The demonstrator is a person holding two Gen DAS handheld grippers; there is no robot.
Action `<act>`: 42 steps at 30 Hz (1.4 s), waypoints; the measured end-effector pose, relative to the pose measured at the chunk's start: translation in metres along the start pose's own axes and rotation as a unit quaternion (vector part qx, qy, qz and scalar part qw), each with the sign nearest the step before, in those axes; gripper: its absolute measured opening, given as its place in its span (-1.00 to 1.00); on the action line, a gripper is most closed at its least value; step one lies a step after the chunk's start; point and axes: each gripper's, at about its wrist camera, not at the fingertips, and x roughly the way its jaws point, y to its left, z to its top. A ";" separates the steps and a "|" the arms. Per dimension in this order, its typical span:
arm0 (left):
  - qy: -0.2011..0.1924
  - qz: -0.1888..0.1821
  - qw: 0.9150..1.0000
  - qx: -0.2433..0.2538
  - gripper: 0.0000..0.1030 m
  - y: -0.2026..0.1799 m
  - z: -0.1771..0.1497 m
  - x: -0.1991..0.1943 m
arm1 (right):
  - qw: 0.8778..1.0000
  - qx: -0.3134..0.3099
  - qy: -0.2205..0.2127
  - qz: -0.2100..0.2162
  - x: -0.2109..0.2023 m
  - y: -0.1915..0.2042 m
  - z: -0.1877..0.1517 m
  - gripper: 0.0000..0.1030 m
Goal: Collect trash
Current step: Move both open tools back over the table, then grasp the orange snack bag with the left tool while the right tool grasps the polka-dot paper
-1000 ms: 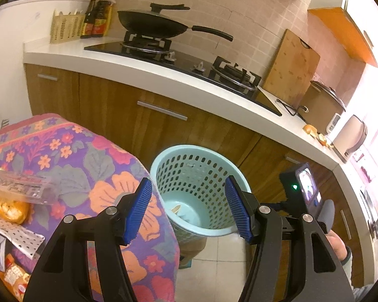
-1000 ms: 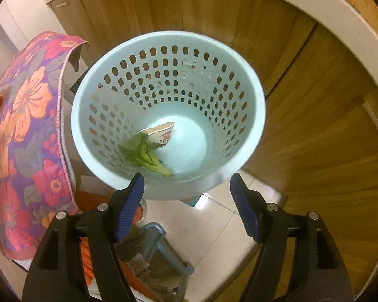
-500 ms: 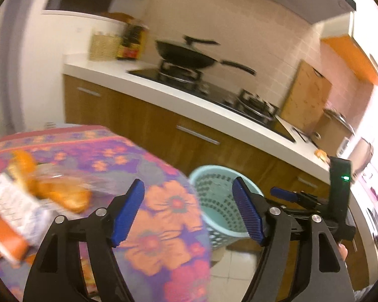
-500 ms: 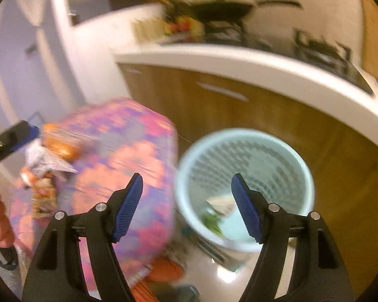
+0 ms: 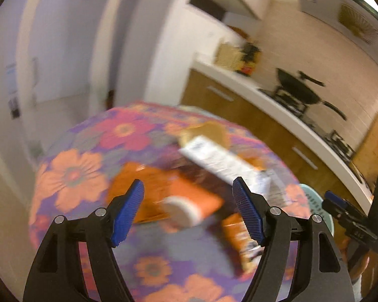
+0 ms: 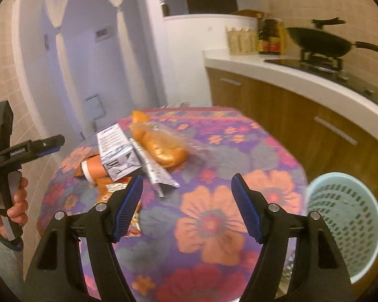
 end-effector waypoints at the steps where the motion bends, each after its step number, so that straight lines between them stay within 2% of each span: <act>1: 0.004 0.006 1.000 -0.003 0.38 0.008 -0.003 0.001 | 1.000 -0.003 0.002 0.004 0.007 0.005 0.000 0.33; 4: 0.019 0.033 0.999 0.017 0.38 0.020 -0.011 0.008 | 1.000 -0.015 0.010 0.006 0.028 0.016 0.001 0.33; 8: 0.042 0.035 0.997 0.057 0.38 0.023 -0.021 0.017 | 0.999 -0.026 0.019 0.004 0.055 0.024 0.005 0.33; 13: 0.070 0.079 0.987 0.120 0.38 0.011 -0.033 0.039 | 0.999 -0.031 0.033 0.003 0.077 0.030 0.006 0.33; 24: 0.103 0.117 0.975 0.160 0.38 0.014 -0.031 0.074 | 0.998 -0.040 0.055 0.002 0.095 0.036 0.011 0.32; 27: 0.107 0.111 0.975 0.158 0.37 0.018 -0.027 0.079 | 0.997 -0.044 0.062 0.002 0.101 0.038 0.012 0.32; 31: 0.109 0.101 0.978 0.144 0.20 0.023 -0.027 0.078 | 0.997 -0.050 0.064 -0.002 0.104 0.041 0.012 0.31; 35: 0.108 0.108 0.978 0.141 0.08 0.024 -0.027 0.078 | 0.996 -0.050 0.070 0.007 0.103 0.041 0.010 0.14; 37: 0.105 0.113 0.979 0.136 -0.15 0.025 -0.028 0.077 | 0.996 -0.049 0.069 0.009 0.102 0.041 0.009 0.12; 39: 0.103 0.111 0.981 0.124 -0.21 0.029 -0.026 0.076 | 0.997 -0.044 0.069 0.010 0.102 0.039 0.009 0.11; 42: 0.097 0.112 0.983 0.106 -0.44 0.036 -0.024 0.073 | 0.997 -0.038 0.069 0.012 0.102 0.037 0.010 0.11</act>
